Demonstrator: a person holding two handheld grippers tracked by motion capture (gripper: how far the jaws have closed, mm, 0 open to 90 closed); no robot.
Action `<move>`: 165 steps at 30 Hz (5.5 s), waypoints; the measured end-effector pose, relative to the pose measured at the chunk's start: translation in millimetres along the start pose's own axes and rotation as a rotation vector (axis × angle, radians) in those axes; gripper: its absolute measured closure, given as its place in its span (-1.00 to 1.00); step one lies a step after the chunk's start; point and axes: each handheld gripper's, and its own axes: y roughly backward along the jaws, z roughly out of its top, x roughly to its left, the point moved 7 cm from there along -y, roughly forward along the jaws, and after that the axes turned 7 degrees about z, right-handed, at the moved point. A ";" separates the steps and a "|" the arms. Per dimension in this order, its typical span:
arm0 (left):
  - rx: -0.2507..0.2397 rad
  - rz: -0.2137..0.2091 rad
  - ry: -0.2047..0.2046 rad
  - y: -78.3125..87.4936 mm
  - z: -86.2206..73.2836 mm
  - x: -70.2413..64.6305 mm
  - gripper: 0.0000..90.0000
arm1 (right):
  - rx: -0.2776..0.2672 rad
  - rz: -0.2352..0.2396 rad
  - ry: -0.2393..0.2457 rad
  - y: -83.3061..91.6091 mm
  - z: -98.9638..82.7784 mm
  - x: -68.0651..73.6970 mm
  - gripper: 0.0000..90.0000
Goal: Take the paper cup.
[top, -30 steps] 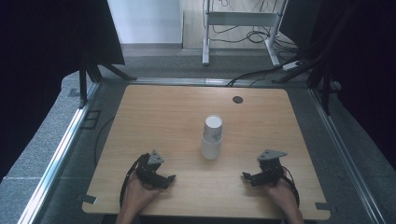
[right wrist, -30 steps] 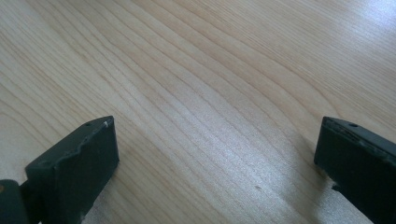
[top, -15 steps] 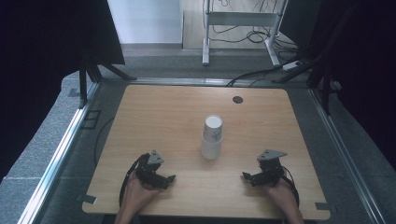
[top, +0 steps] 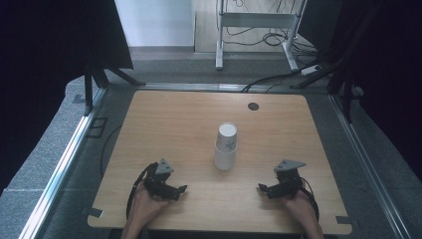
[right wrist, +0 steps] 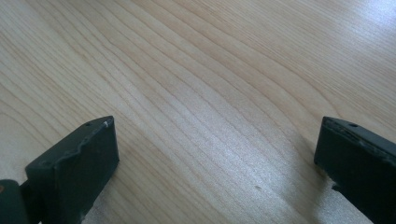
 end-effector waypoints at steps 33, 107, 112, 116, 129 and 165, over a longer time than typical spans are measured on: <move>-0.123 -0.101 -0.065 13.3 62.3 -24.7 -0.95 | -0.051 0.025 -0.009 6.4 10.5 4.0 -0.96; -0.153 -0.195 -0.168 6.1 179.9 -33.5 -0.87 | -0.205 0.248 0.127 -51.0 132.7 44.4 -0.72; -0.150 -0.195 -0.179 4.5 187.0 -36.4 -0.87 | -0.209 0.256 0.121 -53.4 135.3 44.4 -0.71; -0.148 -0.194 -0.185 2.9 190.6 -38.3 -0.86 | -0.211 0.256 0.121 -54.7 137.1 44.2 -0.70; -0.147 -0.197 -0.195 -1.8 198.2 -41.6 -0.86 | -0.228 0.258 0.110 -54.5 139.5 42.5 -0.60; -0.153 -0.191 -0.228 -16.1 208.7 -50.2 -0.30 | -0.207 0.254 0.131 -54.3 140.5 43.8 -0.56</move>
